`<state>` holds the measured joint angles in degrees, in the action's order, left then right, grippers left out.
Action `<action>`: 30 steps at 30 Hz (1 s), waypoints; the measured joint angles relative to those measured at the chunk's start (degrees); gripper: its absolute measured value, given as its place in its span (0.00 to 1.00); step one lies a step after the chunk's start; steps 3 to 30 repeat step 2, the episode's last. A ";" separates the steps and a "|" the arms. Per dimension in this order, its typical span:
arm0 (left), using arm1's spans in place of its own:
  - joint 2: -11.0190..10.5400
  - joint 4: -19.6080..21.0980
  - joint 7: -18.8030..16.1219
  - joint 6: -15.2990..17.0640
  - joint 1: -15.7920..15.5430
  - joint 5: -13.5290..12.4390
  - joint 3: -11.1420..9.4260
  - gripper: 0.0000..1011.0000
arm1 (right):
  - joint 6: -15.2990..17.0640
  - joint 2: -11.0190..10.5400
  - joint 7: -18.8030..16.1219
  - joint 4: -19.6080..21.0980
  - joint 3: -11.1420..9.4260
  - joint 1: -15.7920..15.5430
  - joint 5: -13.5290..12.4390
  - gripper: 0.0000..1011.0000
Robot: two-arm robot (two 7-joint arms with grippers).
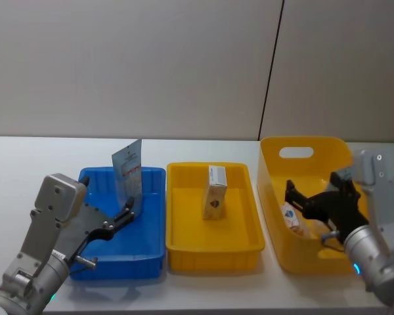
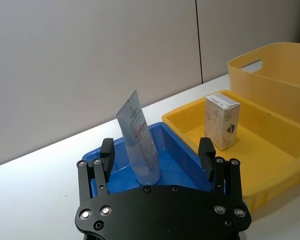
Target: Bimanual collaborative sorting of washing and personal care products
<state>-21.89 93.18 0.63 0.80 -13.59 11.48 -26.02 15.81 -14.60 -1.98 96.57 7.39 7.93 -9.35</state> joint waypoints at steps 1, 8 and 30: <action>0.00 0.00 0.00 0.00 0.00 0.00 0.00 0.99 | -1.13 -0.40 -0.16 0.39 0.48 -0.75 -0.60 0.99; 0.00 0.00 0.00 0.00 0.00 0.00 0.00 0.99 | -1.73 -0.60 -0.24 0.59 0.74 -1.13 -0.88 0.99; 0.00 0.00 0.00 0.00 0.00 0.00 0.00 0.99 | -1.73 -0.60 -0.24 0.59 0.74 -1.13 -0.88 0.99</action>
